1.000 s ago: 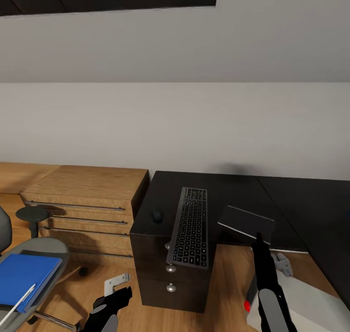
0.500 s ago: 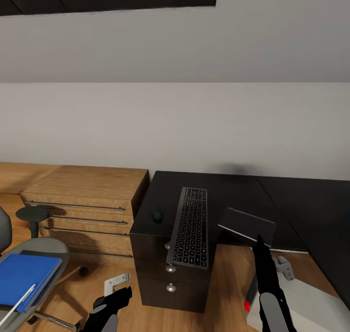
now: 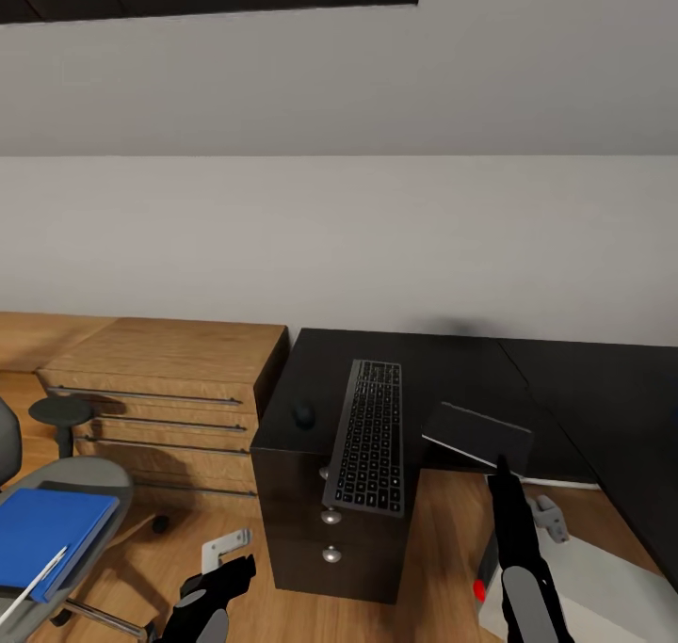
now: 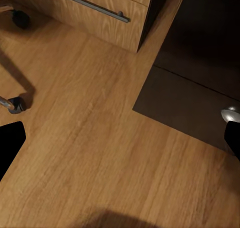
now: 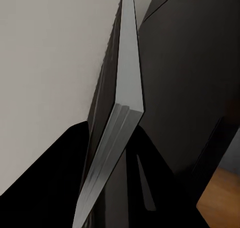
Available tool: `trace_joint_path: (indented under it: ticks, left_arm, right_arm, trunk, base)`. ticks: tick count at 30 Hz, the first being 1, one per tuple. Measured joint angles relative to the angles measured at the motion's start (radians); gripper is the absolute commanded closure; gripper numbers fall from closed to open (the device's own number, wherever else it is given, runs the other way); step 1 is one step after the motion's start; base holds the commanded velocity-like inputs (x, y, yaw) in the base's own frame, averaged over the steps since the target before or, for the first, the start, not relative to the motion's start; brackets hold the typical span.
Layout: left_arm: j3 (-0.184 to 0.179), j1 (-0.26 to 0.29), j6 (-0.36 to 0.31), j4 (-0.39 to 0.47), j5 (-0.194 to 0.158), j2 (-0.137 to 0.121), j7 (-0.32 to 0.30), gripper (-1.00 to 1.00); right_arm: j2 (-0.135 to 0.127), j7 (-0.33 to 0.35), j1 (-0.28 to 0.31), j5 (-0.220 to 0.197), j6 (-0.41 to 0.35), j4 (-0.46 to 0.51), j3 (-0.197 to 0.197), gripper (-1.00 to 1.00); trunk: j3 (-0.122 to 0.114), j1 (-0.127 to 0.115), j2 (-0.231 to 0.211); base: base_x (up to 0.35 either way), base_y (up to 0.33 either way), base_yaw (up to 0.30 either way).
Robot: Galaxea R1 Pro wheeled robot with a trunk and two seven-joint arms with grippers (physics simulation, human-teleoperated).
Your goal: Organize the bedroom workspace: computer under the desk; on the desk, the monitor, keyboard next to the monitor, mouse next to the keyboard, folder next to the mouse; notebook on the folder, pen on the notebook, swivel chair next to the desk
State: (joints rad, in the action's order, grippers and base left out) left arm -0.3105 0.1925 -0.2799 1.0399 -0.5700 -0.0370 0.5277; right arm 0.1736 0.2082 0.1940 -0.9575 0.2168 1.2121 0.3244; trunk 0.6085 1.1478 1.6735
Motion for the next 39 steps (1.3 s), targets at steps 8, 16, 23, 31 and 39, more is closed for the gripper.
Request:
trace_joint_path:
  ticks: [8, 16, 23, 31, 39]
  left_arm:
    - [0.000, 0.000, 0.000, 0.000, 0.001, 0.000, 0.001, -1.00]
    - [-0.001, 0.000, 0.001, 0.000, 0.001, 0.000, 0.002, -1.00]
    - [-0.001, 0.000, 0.001, 0.000, 0.000, 0.000, 0.002, -1.00]
    - [-0.001, 0.000, 0.001, 0.000, 0.000, 0.000, 0.001, -1.00]
    - [-0.001, 0.000, 0.001, 0.000, 0.001, 0.000, 0.001, -1.00]
  right_arm:
    - [0.000, 0.001, -0.001, 0.000, -0.030, 0.000, -0.014, 1.00]
    - [0.000, 0.002, -0.002, -0.017, -0.042, 0.000, -0.013, 1.00]
    - [0.000, 0.002, -0.002, -0.033, -0.043, 0.000, -0.013, 1.00]
    - [0.000, 0.001, -0.002, -0.033, -0.043, 0.001, -0.013, 1.00]
    - [0.000, 0.002, -0.002, -0.034, -0.041, 0.000, -0.013, 1.00]
  trunk:
    - [0.000, 0.000, 0.000]
    - [0.022, 0.027, 0.049]
    - [0.022, 0.027, 0.049]
    - [0.022, 0.027, 0.049]
    - [0.022, 0.027, 0.049]
  base:
    - [0.000, 0.000, 0.000]
    - [0.000, 0.000, 0.000]
    - [0.000, 0.000, 0.000]
    - [0.000, 0.000, 0.000]
    - [0.000, 0.000, 0.000]
